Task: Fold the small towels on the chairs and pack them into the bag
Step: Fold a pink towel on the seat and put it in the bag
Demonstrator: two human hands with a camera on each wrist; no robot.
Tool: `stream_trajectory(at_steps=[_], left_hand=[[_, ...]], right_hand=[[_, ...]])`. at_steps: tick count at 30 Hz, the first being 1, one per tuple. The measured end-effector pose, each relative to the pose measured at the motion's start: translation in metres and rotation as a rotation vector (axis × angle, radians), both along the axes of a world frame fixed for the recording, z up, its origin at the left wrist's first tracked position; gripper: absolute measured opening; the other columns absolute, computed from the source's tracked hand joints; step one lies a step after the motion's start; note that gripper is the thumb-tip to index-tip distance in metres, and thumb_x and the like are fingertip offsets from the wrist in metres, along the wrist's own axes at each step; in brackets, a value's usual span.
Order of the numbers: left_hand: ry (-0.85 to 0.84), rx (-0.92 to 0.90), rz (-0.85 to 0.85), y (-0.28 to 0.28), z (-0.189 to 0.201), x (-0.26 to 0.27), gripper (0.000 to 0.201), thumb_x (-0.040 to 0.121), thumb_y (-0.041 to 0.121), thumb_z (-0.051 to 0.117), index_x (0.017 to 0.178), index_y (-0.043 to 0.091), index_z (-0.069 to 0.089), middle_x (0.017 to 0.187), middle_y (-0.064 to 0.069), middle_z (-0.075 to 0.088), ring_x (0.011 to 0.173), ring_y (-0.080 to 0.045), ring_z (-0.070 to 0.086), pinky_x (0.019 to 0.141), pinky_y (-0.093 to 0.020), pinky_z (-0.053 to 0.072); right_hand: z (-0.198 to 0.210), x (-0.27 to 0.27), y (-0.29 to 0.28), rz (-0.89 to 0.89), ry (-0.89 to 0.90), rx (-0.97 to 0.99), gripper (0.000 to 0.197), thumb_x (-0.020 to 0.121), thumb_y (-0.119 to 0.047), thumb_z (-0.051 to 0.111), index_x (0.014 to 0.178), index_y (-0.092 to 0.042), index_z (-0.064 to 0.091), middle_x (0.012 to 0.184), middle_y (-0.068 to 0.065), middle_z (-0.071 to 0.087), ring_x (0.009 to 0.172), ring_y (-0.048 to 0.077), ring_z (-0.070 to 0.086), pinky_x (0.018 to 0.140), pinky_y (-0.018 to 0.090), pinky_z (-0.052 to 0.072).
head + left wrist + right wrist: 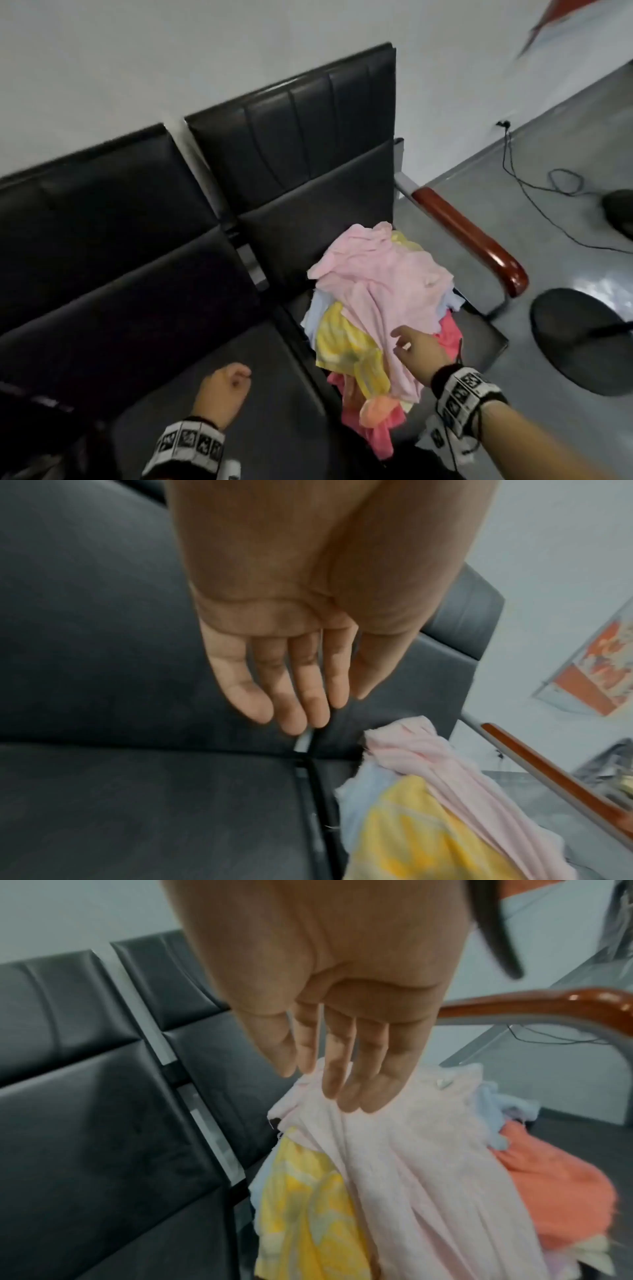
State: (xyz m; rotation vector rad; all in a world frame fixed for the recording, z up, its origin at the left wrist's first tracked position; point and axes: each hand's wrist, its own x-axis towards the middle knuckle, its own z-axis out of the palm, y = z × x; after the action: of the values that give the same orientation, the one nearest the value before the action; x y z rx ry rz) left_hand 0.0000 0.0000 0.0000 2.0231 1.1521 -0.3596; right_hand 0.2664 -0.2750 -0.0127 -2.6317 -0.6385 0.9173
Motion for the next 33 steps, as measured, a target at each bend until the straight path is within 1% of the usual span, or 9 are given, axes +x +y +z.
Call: stream_trajectory(at_steps=[8, 10, 13, 15, 19, 23, 26, 29, 33], left_hand=[[-0.307, -0.175, -0.041, -0.076, -0.126, 0.151, 0.023, 0.092, 0.006, 0.062, 0.109, 0.02, 0.07, 0.103, 0.003, 0.067, 0.087, -0.01, 0.064, 0.079, -0.018, 0.051], [-0.353, -0.191, -0.091, -0.089, -0.145, 0.169, 0.026, 0.092, 0.005, 0.062, 0.114, 0.018, 0.069, 0.109, 0.005, 0.063, 0.089, -0.005, 0.062, 0.076, -0.004, 0.044], [-0.424, -0.203, -0.138, -0.104, -0.158, 0.179, 0.027, 0.093, 0.006, 0.062, 0.117, 0.016, 0.07, 0.115, 0.006, 0.059, 0.093, -0.007, 0.063, 0.079, -0.002, 0.042], [-0.431, -0.227, -0.121, -0.109, -0.159, 0.179, 0.026, 0.096, 0.012, 0.061, 0.12, 0.018, 0.069, 0.117, 0.007, 0.056, 0.096, -0.006, 0.062, 0.081, -0.003, 0.043], [-0.502, -0.326, -0.019, -0.117, -0.143, 0.175, 0.027, 0.1, 0.019, 0.056, 0.125, 0.017, 0.065, 0.122, 0.004, 0.058, 0.101, -0.003, 0.06, 0.086, -0.005, 0.042], [-0.671, -0.557, 0.138, -0.129, -0.118, 0.153, 0.023, 0.103, 0.022, 0.049, 0.117, 0.014, 0.065, 0.115, -0.01, 0.069, 0.104, -0.022, 0.065, 0.089, -0.037, 0.051], [-0.827, -0.696, 0.308, -0.139, -0.101, 0.121, 0.03, 0.1, 0.028, 0.053, 0.116, 0.005, 0.063, 0.112, -0.021, 0.069, 0.101, -0.031, 0.068, 0.09, -0.048, 0.054], [-0.948, -0.702, 0.39, -0.149, -0.09, 0.081, 0.039, 0.097, 0.032, 0.054, 0.116, -0.001, 0.061, 0.108, -0.026, 0.068, 0.095, -0.032, 0.067, 0.086, -0.048, 0.054], [-1.026, -0.549, 0.39, -0.171, -0.071, 0.013, 0.024, 0.101, 0.015, 0.052, 0.119, 0.004, 0.064, 0.108, -0.018, 0.073, 0.095, -0.031, 0.07, 0.077, -0.04, 0.059]], right_hand=[[-0.114, 0.048, 0.022, -0.009, -0.128, 0.127, 0.053, 0.083, -0.025, 0.066, 0.134, -0.026, 0.051, 0.123, 0.004, 0.051, 0.101, 0.029, 0.061, 0.083, 0.033, 0.048], [-0.128, 0.053, 0.025, -0.033, -0.148, 0.13, 0.046, 0.083, -0.026, 0.066, 0.127, -0.026, 0.055, 0.117, 0.002, 0.053, 0.099, 0.029, 0.061, 0.077, 0.033, 0.045], [-0.132, 0.057, 0.026, -0.068, -0.224, 0.229, 0.021, 0.081, -0.019, 0.067, 0.102, -0.02, 0.066, 0.095, 0.001, 0.059, 0.089, 0.03, 0.061, 0.066, 0.032, 0.04], [-0.127, 0.055, 0.025, -0.069, -0.253, 0.324, 0.01, 0.08, -0.015, 0.071, 0.09, -0.018, 0.071, 0.085, -0.004, 0.056, 0.081, 0.027, 0.061, 0.063, 0.032, 0.043], [-0.105, 0.038, 0.025, -0.02, -0.208, 0.662, 0.009, 0.078, -0.005, 0.079, 0.083, -0.012, 0.075, 0.086, 0.0, 0.059, 0.072, 0.015, 0.06, 0.067, 0.03, 0.05], [-0.082, 0.002, 0.021, 0.044, -0.091, 0.866, 0.015, 0.076, -0.002, 0.08, 0.082, -0.015, 0.075, 0.089, -0.002, 0.061, 0.08, 0.007, 0.059, 0.073, 0.014, 0.043], [-0.067, -0.033, 0.016, 0.149, -0.02, 0.93, 0.014, 0.079, -0.005, 0.078, 0.081, -0.017, 0.071, 0.087, -0.006, 0.065, 0.081, 0.01, 0.061, 0.074, 0.021, 0.047], [-0.059, -0.076, 0.005, 0.229, 0.086, 0.973, 0.012, 0.082, -0.007, 0.074, 0.082, -0.016, 0.067, 0.084, -0.004, 0.066, 0.078, 0.01, 0.062, 0.07, 0.02, 0.051], [-0.053, -0.137, -0.016, 0.374, 0.08, 1.004, 0.012, 0.081, -0.009, 0.074, 0.081, -0.018, 0.066, 0.083, -0.006, 0.064, 0.079, 0.011, 0.063, 0.073, 0.025, 0.052]])
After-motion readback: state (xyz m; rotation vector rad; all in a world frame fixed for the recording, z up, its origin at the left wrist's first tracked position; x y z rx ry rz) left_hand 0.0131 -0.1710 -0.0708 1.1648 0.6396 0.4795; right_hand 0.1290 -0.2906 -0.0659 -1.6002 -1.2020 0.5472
